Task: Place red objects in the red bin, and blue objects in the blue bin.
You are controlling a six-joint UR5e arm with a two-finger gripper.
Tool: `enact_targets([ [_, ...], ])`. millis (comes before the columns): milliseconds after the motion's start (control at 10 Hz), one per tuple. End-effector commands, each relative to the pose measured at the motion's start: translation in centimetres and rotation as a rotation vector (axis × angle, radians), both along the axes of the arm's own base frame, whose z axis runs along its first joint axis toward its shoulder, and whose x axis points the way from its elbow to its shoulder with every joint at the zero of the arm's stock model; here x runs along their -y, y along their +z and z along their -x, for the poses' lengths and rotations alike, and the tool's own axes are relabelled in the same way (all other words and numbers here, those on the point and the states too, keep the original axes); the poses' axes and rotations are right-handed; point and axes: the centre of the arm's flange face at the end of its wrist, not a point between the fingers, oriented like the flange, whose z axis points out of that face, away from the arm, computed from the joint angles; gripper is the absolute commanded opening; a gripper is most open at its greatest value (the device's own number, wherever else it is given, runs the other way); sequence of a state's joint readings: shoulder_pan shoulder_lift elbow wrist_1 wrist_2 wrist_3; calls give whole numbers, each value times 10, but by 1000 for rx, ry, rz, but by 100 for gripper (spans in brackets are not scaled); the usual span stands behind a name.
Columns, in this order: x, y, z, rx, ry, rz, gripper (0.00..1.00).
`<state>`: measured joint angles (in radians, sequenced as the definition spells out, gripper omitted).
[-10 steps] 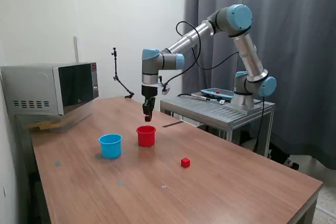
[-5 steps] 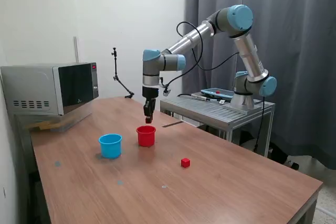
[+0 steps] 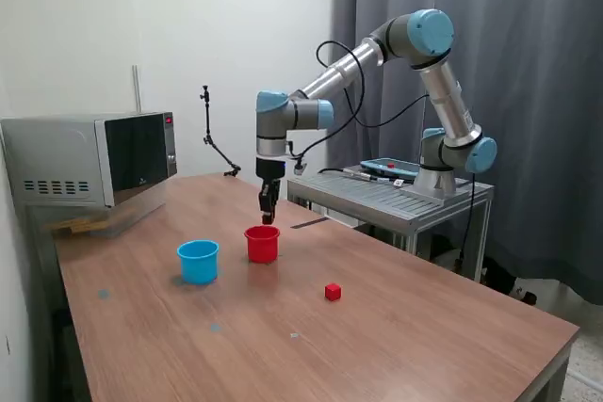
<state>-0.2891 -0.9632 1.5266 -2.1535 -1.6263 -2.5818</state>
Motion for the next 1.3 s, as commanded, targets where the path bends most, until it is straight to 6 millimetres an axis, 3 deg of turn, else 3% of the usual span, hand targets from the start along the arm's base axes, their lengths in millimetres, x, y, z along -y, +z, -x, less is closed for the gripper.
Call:
enact_targets([
  [0,2,-1,0,3,14,1,100],
  [300,3,-4,-2,11,20,3,100],
  [400,18,-5,-2,12,42,4,100],
  [500,57,0,2,5,100,1,100],
  [700,186,11,-4,-13,291,-1,100],
  [800,238,9,-15,-7,418,18,100],
  [900,271,7,-26,-3,534,60,100],
  [1000,279,0,-35,10,597,90,100],
  [1200,267,-12,-40,35,801,115,100],
])
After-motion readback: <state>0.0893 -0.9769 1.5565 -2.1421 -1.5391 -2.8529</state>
